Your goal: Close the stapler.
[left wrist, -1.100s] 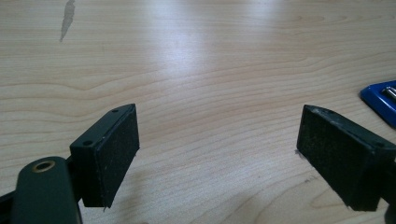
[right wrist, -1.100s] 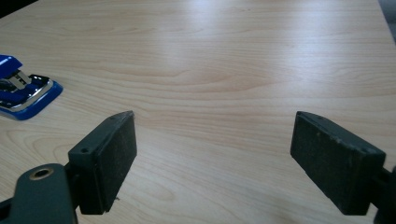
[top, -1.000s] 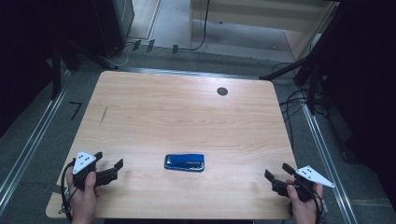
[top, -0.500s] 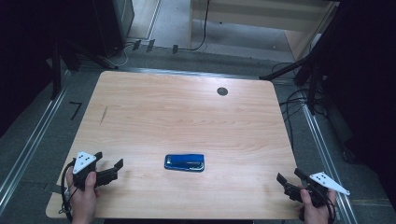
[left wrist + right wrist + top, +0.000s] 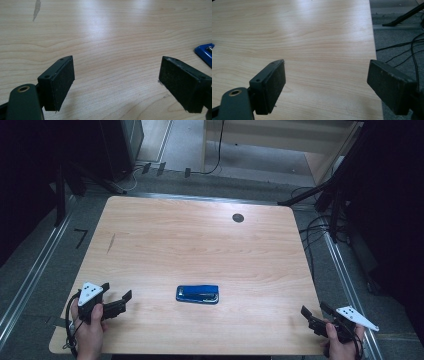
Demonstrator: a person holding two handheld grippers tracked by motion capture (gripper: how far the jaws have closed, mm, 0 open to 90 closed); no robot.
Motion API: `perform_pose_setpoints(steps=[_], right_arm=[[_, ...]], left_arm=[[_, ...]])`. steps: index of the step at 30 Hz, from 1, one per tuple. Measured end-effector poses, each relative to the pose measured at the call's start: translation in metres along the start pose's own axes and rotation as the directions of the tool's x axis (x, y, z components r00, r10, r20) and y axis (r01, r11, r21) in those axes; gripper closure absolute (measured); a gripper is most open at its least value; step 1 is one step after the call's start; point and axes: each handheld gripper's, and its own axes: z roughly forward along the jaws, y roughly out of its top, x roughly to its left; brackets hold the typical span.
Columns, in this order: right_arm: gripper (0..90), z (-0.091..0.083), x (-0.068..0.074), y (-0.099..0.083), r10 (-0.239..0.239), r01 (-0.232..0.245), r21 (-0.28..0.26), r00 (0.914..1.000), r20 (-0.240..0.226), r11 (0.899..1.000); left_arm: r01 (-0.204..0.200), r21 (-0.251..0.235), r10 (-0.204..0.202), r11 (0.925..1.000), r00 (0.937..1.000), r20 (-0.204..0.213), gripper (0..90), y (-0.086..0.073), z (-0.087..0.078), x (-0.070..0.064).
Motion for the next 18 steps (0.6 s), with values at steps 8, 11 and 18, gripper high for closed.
perform_pose_setpoints(steps=[8,11,18], right_arm=[[16.2,-0.0009,-0.0004,-0.0007,-0.008,0.008,-0.028,0.9999,0.011,1.000],[17.3,-0.0005,0.0016,-0.0009,-0.013,0.013,-0.034,0.9997,0.021,0.999],[16.5,0.0008,0.0034,-0.0005,-0.026,0.026,-0.023,0.9994,0.022,0.999]], left_arm=[[0.000,0.001,0.000,1.0000,1.0000,-0.003,13.2,-0.0001,0.0000,-0.0002],[-0.001,0.001,0.001,1.0000,1.0000,-0.005,13.2,-0.0001,0.0001,-0.0003],[-0.003,0.002,0.003,1.0000,1.0000,-0.005,13.2,-0.0001,0.0002,-0.0004]])
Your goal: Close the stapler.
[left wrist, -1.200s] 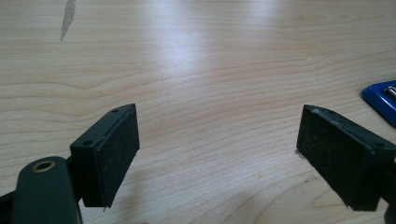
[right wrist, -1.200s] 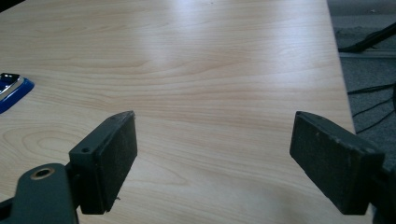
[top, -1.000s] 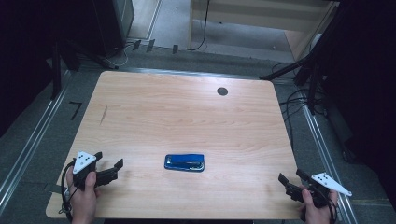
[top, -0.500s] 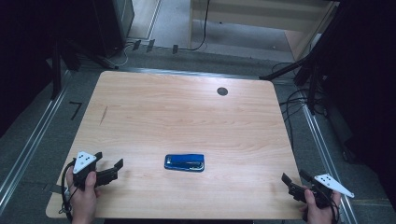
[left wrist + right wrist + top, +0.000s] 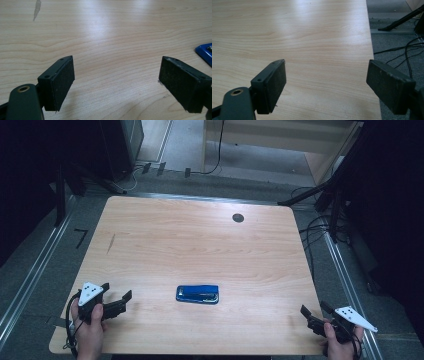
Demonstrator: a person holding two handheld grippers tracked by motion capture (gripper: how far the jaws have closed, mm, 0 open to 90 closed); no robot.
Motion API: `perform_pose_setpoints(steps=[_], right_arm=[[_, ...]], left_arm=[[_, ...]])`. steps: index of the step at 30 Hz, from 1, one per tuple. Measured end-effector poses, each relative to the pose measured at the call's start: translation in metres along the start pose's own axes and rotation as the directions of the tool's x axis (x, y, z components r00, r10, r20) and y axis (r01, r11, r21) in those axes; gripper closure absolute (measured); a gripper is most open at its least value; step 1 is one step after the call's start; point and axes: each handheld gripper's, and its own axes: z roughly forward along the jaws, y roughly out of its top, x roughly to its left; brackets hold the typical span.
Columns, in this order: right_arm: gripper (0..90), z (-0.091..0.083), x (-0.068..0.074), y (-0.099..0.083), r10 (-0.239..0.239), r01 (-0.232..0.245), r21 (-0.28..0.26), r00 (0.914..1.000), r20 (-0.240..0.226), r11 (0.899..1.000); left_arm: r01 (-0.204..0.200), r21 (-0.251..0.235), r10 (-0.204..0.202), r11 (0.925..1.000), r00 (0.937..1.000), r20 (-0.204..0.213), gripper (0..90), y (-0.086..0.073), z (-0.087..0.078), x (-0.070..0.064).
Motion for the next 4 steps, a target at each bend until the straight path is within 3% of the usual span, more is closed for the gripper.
perform_pose_setpoints(steps=[4], right_arm=[[16.1,-0.0001,-0.0005,0.0001,0.007,-0.007,-0.004,1.0000,-0.002,1.000]], left_arm=[[0.000,0.003,0.000,1.0000,1.0000,0.001,13.2,0.0001,0.0002,-0.0001]])
